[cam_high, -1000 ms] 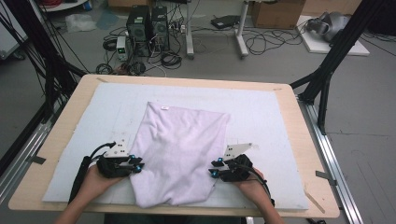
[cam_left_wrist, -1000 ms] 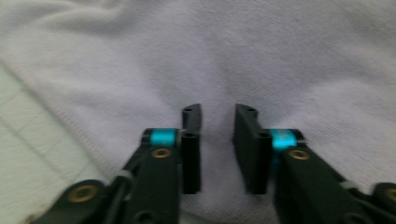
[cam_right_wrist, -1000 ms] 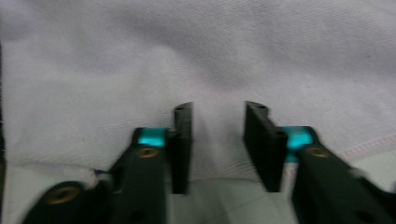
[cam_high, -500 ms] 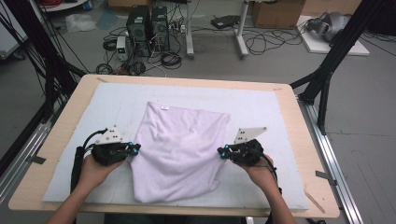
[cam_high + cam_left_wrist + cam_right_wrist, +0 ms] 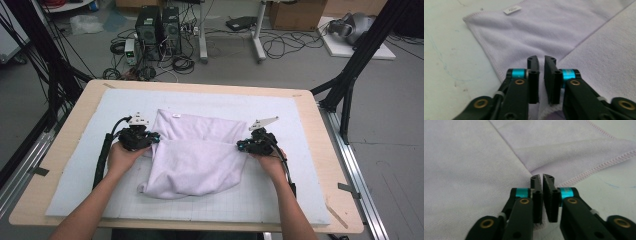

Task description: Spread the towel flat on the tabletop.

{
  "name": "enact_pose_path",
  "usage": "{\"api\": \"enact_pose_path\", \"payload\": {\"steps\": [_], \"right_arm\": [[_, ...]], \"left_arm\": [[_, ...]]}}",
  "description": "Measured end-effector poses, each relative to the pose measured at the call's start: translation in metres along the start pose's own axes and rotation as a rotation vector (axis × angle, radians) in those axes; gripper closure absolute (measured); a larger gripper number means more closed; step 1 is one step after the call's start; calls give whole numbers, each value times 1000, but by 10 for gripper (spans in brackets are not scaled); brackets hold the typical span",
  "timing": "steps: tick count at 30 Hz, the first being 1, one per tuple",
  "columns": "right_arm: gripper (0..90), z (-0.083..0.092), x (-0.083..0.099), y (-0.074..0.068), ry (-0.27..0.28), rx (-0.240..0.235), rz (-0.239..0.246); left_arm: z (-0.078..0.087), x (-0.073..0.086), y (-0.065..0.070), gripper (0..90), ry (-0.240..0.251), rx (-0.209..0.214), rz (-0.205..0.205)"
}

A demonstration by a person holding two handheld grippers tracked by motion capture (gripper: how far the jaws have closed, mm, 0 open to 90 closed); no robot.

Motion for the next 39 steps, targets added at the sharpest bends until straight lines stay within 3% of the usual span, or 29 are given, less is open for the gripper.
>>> {"api": "enact_pose_path", "payload": {"steps": [2,4,7,9,15,17,22,24,26,27,28,31,34,36,39], "right_arm": [[748,9,-5,-6,22,-1,21],[709,19,-11,-13,51,8,40],[639,36,-20,-31,97,-9,81],[604,42,-23,-46,140,-12,136],[490,41,-8,-88,126,-93,191],[471,40,-3,-99,152,-123,195],[431,29,9,-120,124,-167,232],[445,21,11,-123,100,-174,243],[526,14,11,-124,64,-161,272],[604,11,10,-123,60,-160,277],[787,10,8,-123,67,-189,271],[825,11,5,-122,58,-205,273],[829,23,-4,-117,86,-189,277],[826,38,-16,-106,142,-179,242],[822,49,-30,-86,151,-132,215]], "left_arm": [[12,1,0,712,28,6,3],[28,2,4,655,49,38,-7],[48,8,16,613,70,81,-39],[57,16,27,580,58,108,-70],[70,47,59,468,40,224,-120],[73,59,69,446,22,264,-136],[73,81,89,385,-46,344,-188],[67,87,92,409,-83,337,-230],[60,90,93,598,-106,344,-251],[57,91,93,674,-114,341,-258],[54,91,92,840,-121,336,-270],[51,84,91,860,-107,329,-255],[62,63,84,864,-33,289,-224],[68,44,77,865,24,253,-199],[68,16,66,866,83,189,-162]]}}
Point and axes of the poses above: each handheld gripper's, and its own axes: z roughly backward along the jaws, x roughly out of its underside, y roughly to its right, the point moved 5 cm from there along -z, roughly forward along the jaws, and after that the axes turned 15 degrees about z, right-handed, at the moved point
